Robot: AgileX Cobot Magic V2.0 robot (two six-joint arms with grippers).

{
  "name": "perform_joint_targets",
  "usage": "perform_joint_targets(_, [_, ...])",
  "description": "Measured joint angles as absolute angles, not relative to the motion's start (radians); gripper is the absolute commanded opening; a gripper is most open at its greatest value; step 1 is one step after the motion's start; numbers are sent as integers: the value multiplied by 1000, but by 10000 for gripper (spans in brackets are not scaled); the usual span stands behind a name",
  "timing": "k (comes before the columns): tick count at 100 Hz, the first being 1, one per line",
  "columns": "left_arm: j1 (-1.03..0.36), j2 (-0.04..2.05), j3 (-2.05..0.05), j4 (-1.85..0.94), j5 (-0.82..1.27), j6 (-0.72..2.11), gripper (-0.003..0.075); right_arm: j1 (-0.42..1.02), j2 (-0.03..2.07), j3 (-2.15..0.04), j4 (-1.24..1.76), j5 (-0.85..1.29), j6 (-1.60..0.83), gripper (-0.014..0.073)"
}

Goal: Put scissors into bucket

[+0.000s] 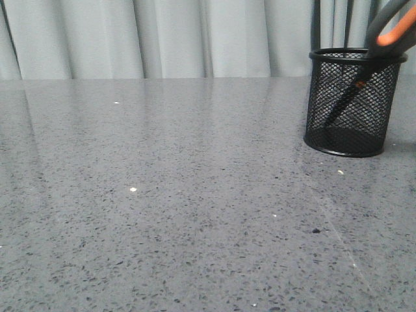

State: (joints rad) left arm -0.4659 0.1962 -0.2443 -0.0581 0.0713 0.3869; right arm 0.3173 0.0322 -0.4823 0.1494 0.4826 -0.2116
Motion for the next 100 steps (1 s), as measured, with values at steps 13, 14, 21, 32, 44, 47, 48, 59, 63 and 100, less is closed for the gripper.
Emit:
perform_joint_targets(13, [-292,119,-137,-70,62,351,-20,317,32,-482,149,483,-212,-45])
perform_joint_targets(14, [-284,112,-125,-73,62,348,-20,317,32,-482,149,483,-212,-45])
perform_joint_targets(21, [-207,81,-64,-113,60,318,-20,317,32,-482,149,483,-212,-45])
perform_joint_targets(32, [-115,52,1,-147,85,250,-20,317,32,-482,149,483,-212,-45])
perform_joint_targets(44, [-72,34,0,-115,129,225,-20,317,32,-482,149,483,-212,-45])
perform_joint_targets(47, [-67,33,0,-102,148,223,-20,317,32,-482,149,483,-212,-45])
perform_joint_targets(48, [-65,33,0,-96,159,223,-20,317,32,-482,149,483,-212,-45])
perform_joint_targets(59, [-62,24,0,-78,256,218,-20,317,32,-482,149,483,-212,-45])
perform_joint_targets(63, [-62,16,0,-78,291,216,-20,317,32,-482,149,483,-212,-45])
perform_joint_targets(100, [-61,-2,0,-70,336,212,-19,317,32,-482,149,482,-212,-45])
